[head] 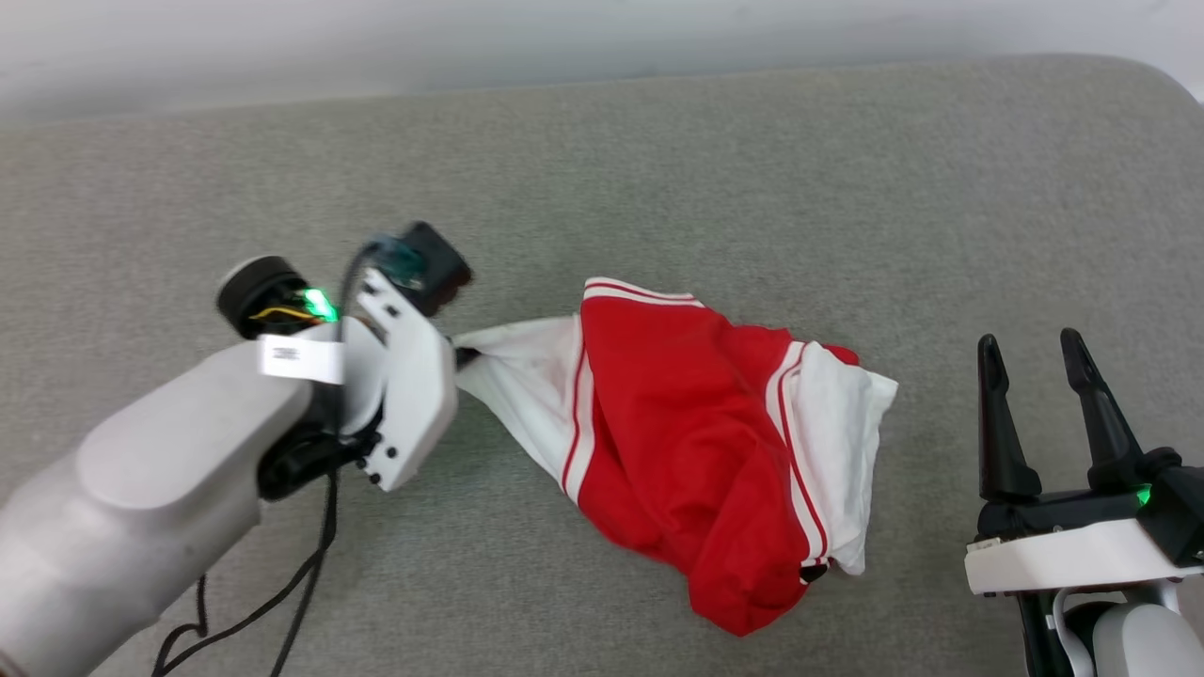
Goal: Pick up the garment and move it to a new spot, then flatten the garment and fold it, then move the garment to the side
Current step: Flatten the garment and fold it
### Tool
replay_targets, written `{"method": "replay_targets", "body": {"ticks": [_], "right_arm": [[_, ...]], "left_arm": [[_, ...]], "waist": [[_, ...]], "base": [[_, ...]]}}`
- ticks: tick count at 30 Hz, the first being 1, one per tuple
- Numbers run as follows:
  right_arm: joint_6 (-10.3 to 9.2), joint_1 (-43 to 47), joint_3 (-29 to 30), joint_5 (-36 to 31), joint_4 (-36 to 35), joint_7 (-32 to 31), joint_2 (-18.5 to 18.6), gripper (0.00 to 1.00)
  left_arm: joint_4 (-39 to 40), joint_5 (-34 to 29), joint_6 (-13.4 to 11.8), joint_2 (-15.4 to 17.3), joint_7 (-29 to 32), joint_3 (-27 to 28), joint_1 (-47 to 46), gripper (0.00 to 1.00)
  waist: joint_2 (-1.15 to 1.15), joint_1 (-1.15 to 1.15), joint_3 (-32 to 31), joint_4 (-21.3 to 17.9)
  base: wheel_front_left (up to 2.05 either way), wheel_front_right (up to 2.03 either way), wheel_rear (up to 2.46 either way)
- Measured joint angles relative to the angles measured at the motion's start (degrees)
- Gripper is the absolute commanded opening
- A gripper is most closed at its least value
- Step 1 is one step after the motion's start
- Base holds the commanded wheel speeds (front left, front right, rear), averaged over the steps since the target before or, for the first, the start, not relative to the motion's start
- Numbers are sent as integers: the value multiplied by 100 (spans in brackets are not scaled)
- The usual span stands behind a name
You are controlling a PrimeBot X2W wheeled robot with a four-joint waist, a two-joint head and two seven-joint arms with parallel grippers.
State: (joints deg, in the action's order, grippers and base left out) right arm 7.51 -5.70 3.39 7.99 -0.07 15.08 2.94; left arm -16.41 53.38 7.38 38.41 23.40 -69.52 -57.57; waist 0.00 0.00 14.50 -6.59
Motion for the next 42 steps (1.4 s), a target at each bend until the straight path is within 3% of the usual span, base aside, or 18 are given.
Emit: {"method": "replay_targets", "body": {"ticks": [11, 17, 27, 28, 29, 32, 36, 39, 42], "right_arm": [[0, 118, 53, -53, 5, 0, 0, 100], [0, 142, 71, -83, 37, 0, 0, 100], [0, 163, 122, -154, 141, 0, 1, 100], [0, 171, 127, -156, 153, 0, 1, 100], [0, 190, 137, -165, 163, 0, 1, 100], [0, 231, 165, -204, 211, 0, 1, 100], [0, 283, 201, -270, 210, 0, 1, 100], [0, 361, 263, -339, 170, 0, 1, 100], [0, 373, 330, -411, 94, 0, 1, 100]], "left_arm": [[-13, 924, -653, 1062, -870, 644, 1175, 0], [-197, 1368, -850, 1395, -1134, 792, 1774, 0], [-795, 1990, -880, 1410, -1358, 870, 2494, 0], [-855, 1990, -882, 1365, -1422, 878, 2511, 38], [-900, 1984, -890, 1316, -1512, 886, 2533, 100], [-1012, 1876, -917, 1145, -1880, 918, 2558, 100], [-1051, 1631, -1144, 951, -2696, 1048, 2621, 100], [-982, 1462, -1472, 865, -3428, 1201, 2732, 100], [-761, 1239, -1848, 757, -3769, 1410, 2912, 100]], "waist": [[0, 0, -228, 417], [0, 0, -223, 457], [0, 0, -221, 472], [0, 0, -236, 476], [0, 0, -255, 482], [0, 0, -341, 512], [0, 0, -528, 546], [0, 0, -697, 571], [0, 0, -863, 605]], "base": [[0, 0, 0], [0, 0, 0], [0, 0, 0], [0, 0, 0], [0, 0, 0], [0, 0, 0], [0, 0, 0], [0, 0, 0], [0, 0, 0]]}}
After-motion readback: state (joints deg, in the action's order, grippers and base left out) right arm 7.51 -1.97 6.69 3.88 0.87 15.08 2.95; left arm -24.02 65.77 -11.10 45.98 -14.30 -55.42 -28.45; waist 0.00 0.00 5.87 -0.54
